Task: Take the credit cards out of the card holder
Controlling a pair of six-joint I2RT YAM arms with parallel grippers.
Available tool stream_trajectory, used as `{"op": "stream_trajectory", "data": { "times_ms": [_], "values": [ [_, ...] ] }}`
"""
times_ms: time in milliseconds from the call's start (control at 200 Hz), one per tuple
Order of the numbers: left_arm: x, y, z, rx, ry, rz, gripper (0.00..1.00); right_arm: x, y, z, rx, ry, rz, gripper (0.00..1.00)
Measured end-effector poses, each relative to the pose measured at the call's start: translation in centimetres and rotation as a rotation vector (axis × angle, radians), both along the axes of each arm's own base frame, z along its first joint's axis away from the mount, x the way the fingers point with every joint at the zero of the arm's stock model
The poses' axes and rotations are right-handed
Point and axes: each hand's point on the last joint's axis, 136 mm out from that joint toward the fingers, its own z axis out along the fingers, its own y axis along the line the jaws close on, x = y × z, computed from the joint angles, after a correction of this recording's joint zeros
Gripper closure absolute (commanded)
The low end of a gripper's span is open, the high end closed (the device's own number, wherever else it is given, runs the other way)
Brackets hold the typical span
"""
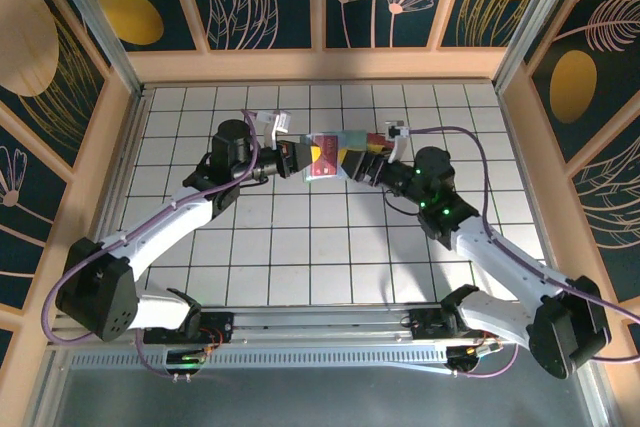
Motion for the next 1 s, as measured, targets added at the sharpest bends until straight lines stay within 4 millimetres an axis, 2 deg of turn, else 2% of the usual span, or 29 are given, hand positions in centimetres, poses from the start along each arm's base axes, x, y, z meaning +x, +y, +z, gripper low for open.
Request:
{"op": "stream_trajectory", "data": {
  "times_ms": [210,440,525,666,851,896,1001],
  "values": [
    [-0.2,0.2,0.1,0.037,-0.011,-0.003,1.0,0.3,-0.3,0.7,-0.017,0.026,-0.018,0.11],
    [0.0,0.2,1.1,0.043,-0.038,0.0,1.0,1.6,-0.3,0.3,-0.068,0.092,-0.062,0.19],
    [0.0,0.2,1.1,0.044,-0.038,-0.001,1.0,1.9,-0.3,-0.7,-0.09,0.127,-0.07,0.29],
    [0.0,0.2,1.1,0.043,-0.038,-0.001,1.0,1.9,-0.3,-2.0,-0.121,0.167,-0.073,0.59],
    [0.0,0.2,1.4,0.029,-0.034,-0.001,1.0,2.2,-1.0,-2.2,-0.124,0.174,-0.077,0.9],
    [0.0,0.1,1.5,0.023,-0.036,-0.003,1.0,2.4,-1.2,-2.1,-0.111,0.18,-0.076,0.94],
    [-0.1,0.0,1.7,0.013,-0.031,-0.01,1.0,2.3,-1.4,-1.8,-0.096,0.174,-0.06,0.94]
  ]
}}
